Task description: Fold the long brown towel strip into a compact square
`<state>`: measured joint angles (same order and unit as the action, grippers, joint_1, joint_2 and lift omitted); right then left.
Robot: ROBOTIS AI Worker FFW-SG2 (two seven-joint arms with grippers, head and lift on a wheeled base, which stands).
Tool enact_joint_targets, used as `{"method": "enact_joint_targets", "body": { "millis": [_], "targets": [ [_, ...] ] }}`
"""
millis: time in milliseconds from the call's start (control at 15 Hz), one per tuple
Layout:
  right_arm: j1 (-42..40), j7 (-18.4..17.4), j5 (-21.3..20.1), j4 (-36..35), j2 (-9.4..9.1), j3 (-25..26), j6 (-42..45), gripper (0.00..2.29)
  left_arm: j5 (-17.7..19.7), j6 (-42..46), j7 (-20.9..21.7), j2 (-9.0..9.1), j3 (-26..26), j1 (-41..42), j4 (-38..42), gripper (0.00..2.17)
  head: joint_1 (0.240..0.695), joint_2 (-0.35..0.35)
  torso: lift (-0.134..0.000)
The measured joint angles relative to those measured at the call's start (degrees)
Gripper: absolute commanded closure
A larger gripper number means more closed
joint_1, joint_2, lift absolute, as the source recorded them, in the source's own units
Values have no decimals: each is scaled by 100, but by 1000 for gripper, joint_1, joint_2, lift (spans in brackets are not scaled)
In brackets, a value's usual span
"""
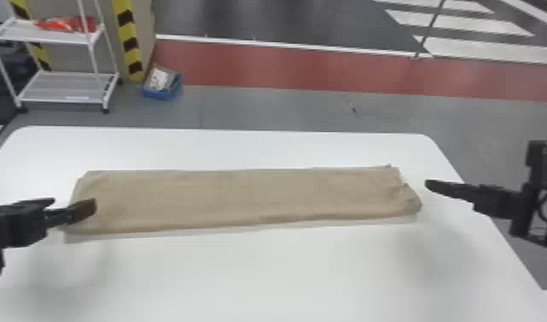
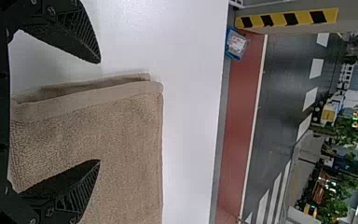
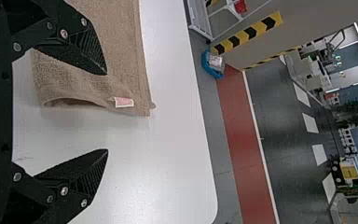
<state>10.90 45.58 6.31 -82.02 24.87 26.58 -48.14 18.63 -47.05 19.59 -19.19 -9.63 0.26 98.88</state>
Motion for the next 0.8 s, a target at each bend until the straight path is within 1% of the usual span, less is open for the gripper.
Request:
{"method": "enact_joint_targets", "body": {
  "millis": [467,800],
  "targets": [
    [-87,-41,10,-7,-9,118,229,343,-18,29,36,6,14,0,0,144,695,-178,-124],
    [-87,-75,10,-7,-31,103,375,340,-64,18,62,6,36,-1,0,208,695,-178,-124]
  ]
}}
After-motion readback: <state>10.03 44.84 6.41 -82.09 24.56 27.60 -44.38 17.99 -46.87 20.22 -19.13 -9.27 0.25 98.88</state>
